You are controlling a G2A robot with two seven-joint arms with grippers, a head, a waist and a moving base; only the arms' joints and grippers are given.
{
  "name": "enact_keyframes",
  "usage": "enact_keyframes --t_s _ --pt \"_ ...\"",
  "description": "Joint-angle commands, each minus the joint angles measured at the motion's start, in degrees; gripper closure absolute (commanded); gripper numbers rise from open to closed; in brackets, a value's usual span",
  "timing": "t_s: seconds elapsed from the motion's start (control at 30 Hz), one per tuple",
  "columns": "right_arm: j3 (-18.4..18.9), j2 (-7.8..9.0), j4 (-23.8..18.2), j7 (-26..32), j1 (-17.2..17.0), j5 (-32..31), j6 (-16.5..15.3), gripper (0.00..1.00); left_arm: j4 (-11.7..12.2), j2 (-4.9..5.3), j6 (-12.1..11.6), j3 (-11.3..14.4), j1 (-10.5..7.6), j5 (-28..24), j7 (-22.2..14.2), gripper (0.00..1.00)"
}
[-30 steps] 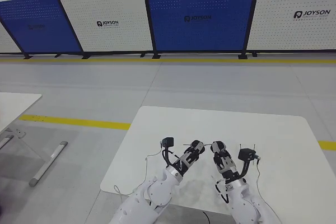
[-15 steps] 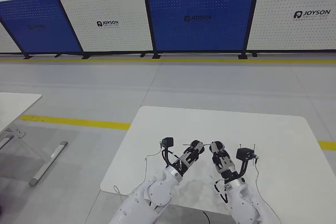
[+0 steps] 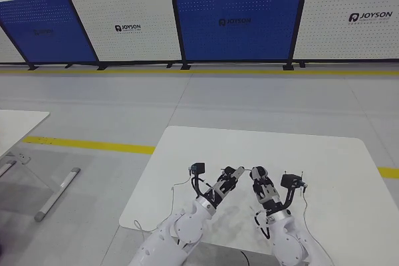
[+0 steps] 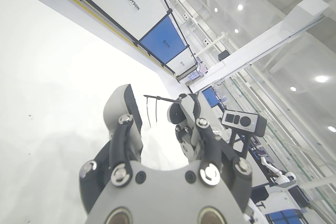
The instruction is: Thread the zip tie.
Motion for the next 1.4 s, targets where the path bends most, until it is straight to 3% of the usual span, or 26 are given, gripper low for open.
enact_keyframes --t_s 0.0,0.07,0.33,1.03,1.07,1.1,1.23,1.33,1.37 --pt "0.1 -0.05 0.3 -0.2 0.2 0.2 0.3 1.00 -0.1 0.04 -0.2 -0.2 0.09 -0.1 0.1 0.65" --pt "0.2 -0.09 0.6 -0.3 0.3 0.3 0.5 1.00 -0.2 0.08 -0.2 -0.4 0.18 -0.2 0.1 0.77" --pt "0.4 -0.19 0.9 -0.7 0.2 0.2 0.6 1.00 -0.3 0.08 -0.2 -0.5 0.12 -0.6 -0.1 1.00" --pt "0.5 -0.36 1.1 1.2 0.8 0.1 -0.2 1.00 -0.2 0.14 -1.3 -0.5 0.08 -1.3 -1.3 1.00" --pt "0.5 -0.38 1.2 1.3 0.8 0.3 -0.3 0.98 -0.1 0.14 -1.2 -0.5 0.09 -1.3 -1.2 1.00" --pt "0.6 -0.40 1.2 1.3 0.8 0.5 -0.3 0.71 -0.1 0.14 -1.1 -0.6 0.11 -1.3 -1.1 1.00" --pt "0.6 -0.45 1.3 1.5 0.8 0.9 -0.3 0.37 0.0 0.09 -0.3 -0.6 0.07 -1.4 -0.4 1.00" --pt "0.6 -0.47 1.2 1.5 0.7 1.0 -0.5 0.33 0.0 0.06 -0.1 -0.6 0.07 -1.5 -0.2 1.00" --pt "0.7 -0.46 1.2 1.5 0.7 1.0 -0.5 0.37 0.0 0.05 -0.1 -0.6 0.08 -1.5 -0.1 1.00"
